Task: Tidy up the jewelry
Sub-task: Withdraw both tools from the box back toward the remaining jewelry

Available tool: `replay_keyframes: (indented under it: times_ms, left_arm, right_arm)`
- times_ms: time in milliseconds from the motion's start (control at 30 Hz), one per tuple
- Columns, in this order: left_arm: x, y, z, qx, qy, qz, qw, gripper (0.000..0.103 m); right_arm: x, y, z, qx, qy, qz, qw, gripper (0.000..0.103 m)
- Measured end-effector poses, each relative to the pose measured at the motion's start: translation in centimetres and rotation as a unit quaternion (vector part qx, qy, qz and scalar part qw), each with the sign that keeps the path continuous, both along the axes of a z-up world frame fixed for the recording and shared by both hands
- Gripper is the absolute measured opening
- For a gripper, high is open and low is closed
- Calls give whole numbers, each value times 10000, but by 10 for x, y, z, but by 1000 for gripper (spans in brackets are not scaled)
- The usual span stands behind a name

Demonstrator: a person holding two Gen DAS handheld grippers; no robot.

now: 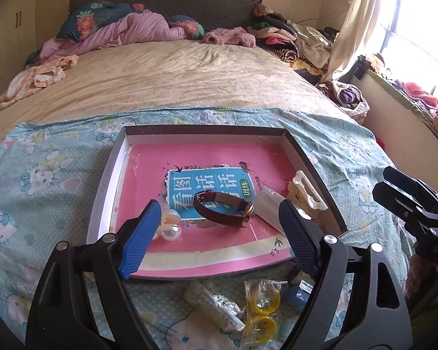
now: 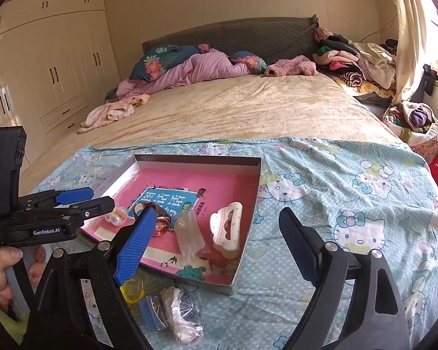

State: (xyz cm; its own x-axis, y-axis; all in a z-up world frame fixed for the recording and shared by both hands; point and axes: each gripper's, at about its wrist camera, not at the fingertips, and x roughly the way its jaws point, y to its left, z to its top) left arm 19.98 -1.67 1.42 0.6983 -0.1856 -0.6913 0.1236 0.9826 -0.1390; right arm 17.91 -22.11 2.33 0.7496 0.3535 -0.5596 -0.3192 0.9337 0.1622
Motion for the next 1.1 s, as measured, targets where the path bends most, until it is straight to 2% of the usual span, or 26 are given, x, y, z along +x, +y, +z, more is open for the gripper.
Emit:
replay_keyframes:
  times_ms: [200,733,1100]
  left_arm:
    - [-16,4,18,10,-171,95,9998,90]
    - [-68,29,50,-26,-590,379,9975,93]
    - [-100,37,46,26,-594,475,9971,93]
  right_arm:
    - [-13,-2,13,-2,-131,18,9999,87]
    - [-51,4,40,-40,-444,287,9986,87]
    - [-70,10,42,-86,-470,478,9977,87]
